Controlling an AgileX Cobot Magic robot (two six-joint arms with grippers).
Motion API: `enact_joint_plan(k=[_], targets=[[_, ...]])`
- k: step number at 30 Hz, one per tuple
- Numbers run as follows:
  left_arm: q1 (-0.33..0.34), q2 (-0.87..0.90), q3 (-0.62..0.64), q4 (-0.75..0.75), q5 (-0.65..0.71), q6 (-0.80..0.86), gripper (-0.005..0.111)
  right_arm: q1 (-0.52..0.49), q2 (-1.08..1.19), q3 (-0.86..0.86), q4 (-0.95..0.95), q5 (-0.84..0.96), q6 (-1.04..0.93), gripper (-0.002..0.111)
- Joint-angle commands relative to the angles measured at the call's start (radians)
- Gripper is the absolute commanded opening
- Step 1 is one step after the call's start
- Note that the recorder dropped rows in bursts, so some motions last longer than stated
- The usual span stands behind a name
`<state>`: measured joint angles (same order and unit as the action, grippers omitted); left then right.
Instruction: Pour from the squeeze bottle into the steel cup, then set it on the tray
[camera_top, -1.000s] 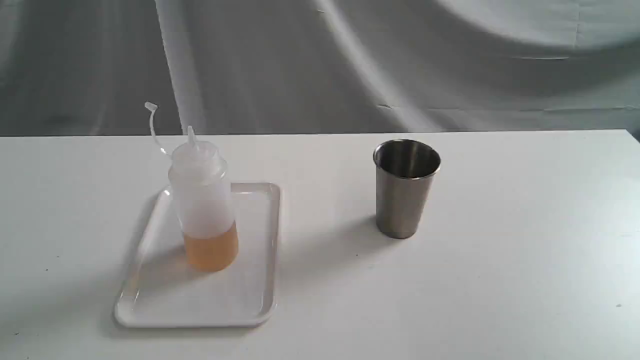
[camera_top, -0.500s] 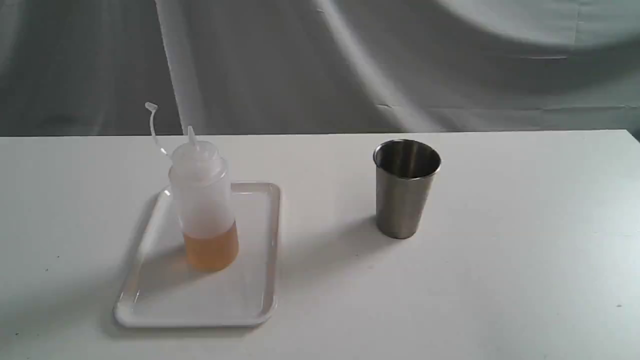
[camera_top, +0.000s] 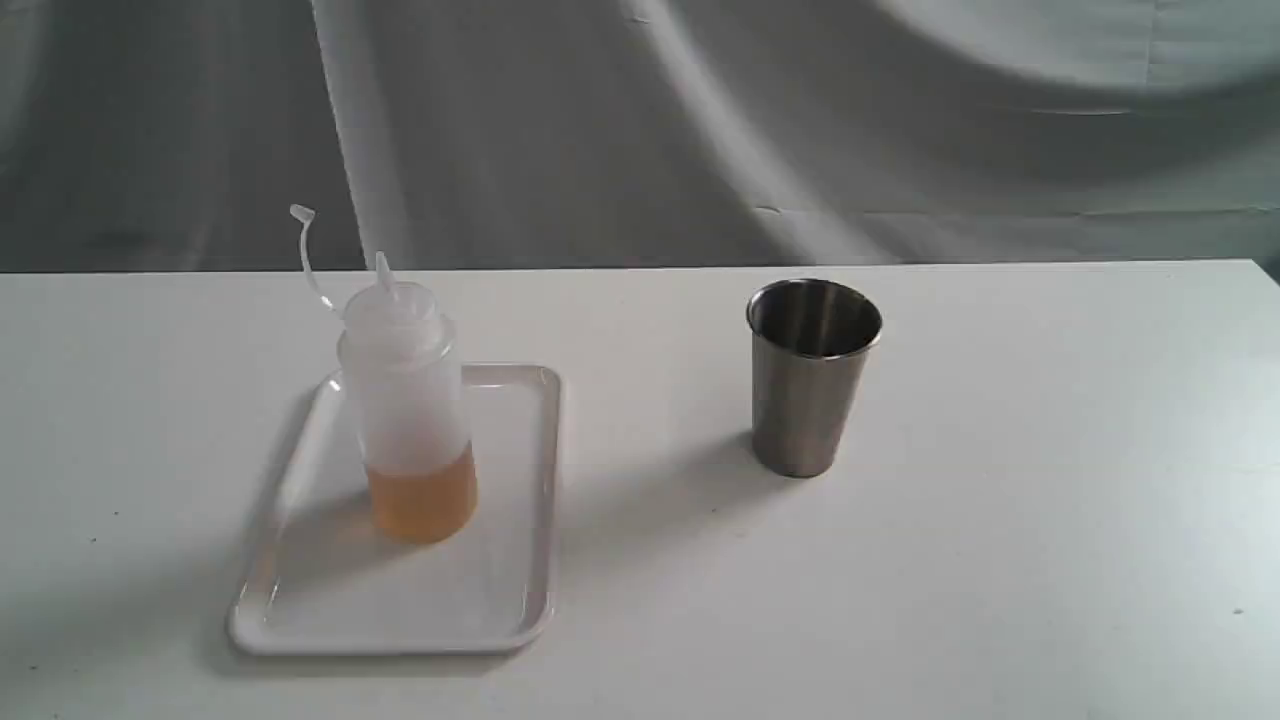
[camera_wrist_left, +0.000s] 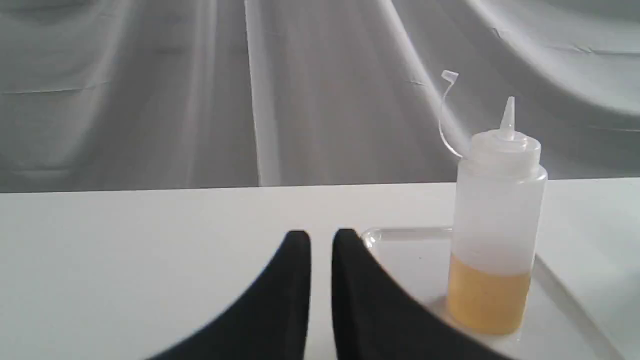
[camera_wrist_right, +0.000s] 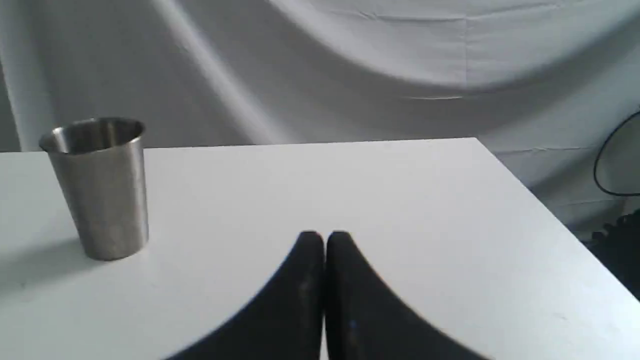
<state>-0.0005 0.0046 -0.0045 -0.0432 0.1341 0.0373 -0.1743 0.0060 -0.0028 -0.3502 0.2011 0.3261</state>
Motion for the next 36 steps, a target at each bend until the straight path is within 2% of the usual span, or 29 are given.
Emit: enact_joint_plan(k=[1, 7, 36], targets=[[0.001, -0.005, 0.004, -0.003, -0.002, -0.004, 0.008, -0.007, -0.006, 0.003, -0.026, 0.043, -0.022, 0.0], [0.001, -0.005, 0.004, -0.003, -0.002, -0.004, 0.008, -0.007, -0.006, 0.003, -0.032, 0.147, -0.038, 0.0], [0.001, -0.005, 0.004, -0.003, -0.002, -0.004, 0.008, -0.007, -0.006, 0.003, -0.024, 0.156, -0.038, 0.0]])
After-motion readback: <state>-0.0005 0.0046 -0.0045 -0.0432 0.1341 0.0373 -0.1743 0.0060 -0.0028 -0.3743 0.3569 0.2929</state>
